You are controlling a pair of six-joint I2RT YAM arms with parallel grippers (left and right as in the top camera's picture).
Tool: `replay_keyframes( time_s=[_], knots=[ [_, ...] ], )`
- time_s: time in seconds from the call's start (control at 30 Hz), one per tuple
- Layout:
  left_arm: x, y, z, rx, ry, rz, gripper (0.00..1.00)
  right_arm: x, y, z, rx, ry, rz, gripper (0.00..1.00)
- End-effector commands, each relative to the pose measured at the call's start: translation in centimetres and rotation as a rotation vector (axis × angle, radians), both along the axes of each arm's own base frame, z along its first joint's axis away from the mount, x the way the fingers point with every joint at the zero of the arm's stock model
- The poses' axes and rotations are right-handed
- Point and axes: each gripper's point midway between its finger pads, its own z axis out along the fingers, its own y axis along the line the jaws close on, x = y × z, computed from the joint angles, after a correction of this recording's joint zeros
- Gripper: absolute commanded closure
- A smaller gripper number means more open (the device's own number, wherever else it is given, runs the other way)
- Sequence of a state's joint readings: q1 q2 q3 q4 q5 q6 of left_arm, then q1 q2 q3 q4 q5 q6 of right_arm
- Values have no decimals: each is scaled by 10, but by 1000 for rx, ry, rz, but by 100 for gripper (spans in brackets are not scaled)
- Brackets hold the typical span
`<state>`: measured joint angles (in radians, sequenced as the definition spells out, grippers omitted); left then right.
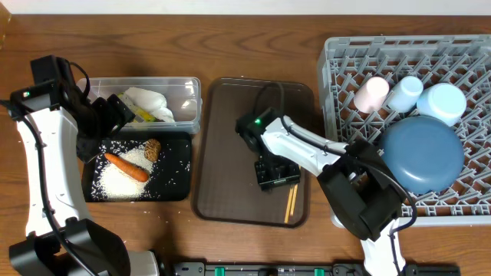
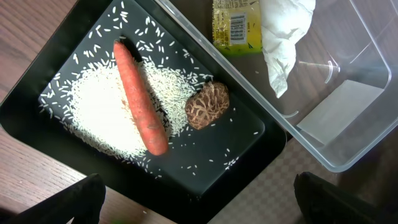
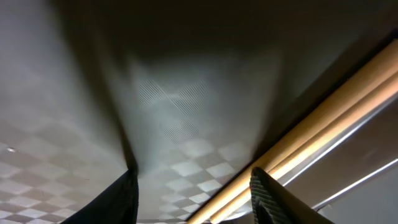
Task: Sort waste into correct bins and load items into the dishwasher rack
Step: 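Lower the right gripper over the chopsticks on the brown tray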
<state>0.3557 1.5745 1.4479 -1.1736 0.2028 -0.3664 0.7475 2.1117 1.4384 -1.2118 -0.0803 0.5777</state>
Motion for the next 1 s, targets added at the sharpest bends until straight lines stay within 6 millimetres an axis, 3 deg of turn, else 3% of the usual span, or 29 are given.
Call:
replay_keyframes(
  time_s=[0.0,0.33,0.57,0.7,0.73,0.8,0.9,0.97],
  knots=[
    [-2,2,4,10,-9,4,2,-2,-6,-6,-26,5,-45,51],
    [-2,2,4,10,-9,4,2,9,-14,-4,-30,-23,-82,56],
    [-2,2,4,10,-9,4,2,40,-28,41,43,-156,-161,50],
    [-2,2,4,10,-9,4,2,45,-29,62,88,-210,-176,49],
    [-2,2,4,10,-10,4,2,44,-29,63,90,-209,-176,46],
    [-2,2,4,10,-10,3,2,39,-29,63,85,-189,-173,31],
    [-2,2,4,10,-9,3,2,29,-30,54,80,-157,-169,23],
    [-2,2,4,10,-9,4,2,21,-29,44,91,-129,-172,9]
  ],
)
